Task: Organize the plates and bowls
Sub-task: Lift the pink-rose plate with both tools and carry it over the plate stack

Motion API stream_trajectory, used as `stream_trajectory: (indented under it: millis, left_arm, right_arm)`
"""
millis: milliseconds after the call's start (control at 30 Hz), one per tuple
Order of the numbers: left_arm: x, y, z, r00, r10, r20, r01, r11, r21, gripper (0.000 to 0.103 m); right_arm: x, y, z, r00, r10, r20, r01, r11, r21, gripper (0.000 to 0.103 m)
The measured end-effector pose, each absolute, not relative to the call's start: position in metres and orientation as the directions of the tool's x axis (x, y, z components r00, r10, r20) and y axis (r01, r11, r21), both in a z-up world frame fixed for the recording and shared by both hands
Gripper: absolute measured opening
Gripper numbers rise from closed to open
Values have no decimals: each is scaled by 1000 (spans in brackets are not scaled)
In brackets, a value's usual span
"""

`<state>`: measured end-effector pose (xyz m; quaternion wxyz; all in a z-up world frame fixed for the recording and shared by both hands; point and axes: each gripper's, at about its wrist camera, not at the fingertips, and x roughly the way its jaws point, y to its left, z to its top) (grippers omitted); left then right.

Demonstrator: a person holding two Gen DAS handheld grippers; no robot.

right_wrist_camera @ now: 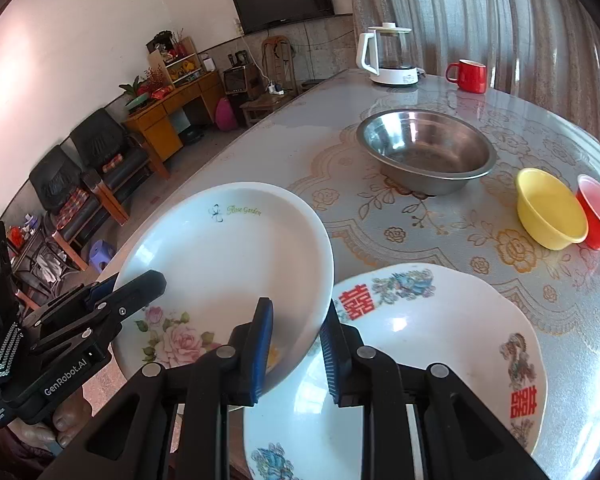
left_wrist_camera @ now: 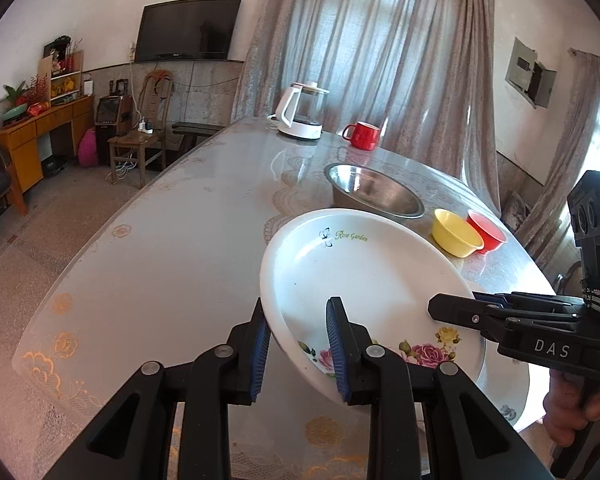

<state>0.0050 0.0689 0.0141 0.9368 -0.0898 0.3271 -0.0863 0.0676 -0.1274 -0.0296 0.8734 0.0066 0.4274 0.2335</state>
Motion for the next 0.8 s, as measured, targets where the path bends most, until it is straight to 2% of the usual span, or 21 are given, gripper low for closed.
stream_trajectory:
  millis: [433, 800]
  left_arm:
    - [8, -3, 24, 719, -321, -616, 297, 944, -145, 28]
    - [8, -40, 15, 682, -334, -651, 363, 927, -95, 28]
  right_arm:
    - [31, -207, -33, 579, 356, -734, -239, 934, 265, 23]
    - [15, -241, -44, 594, 306, -744, -148, 951, 273, 23]
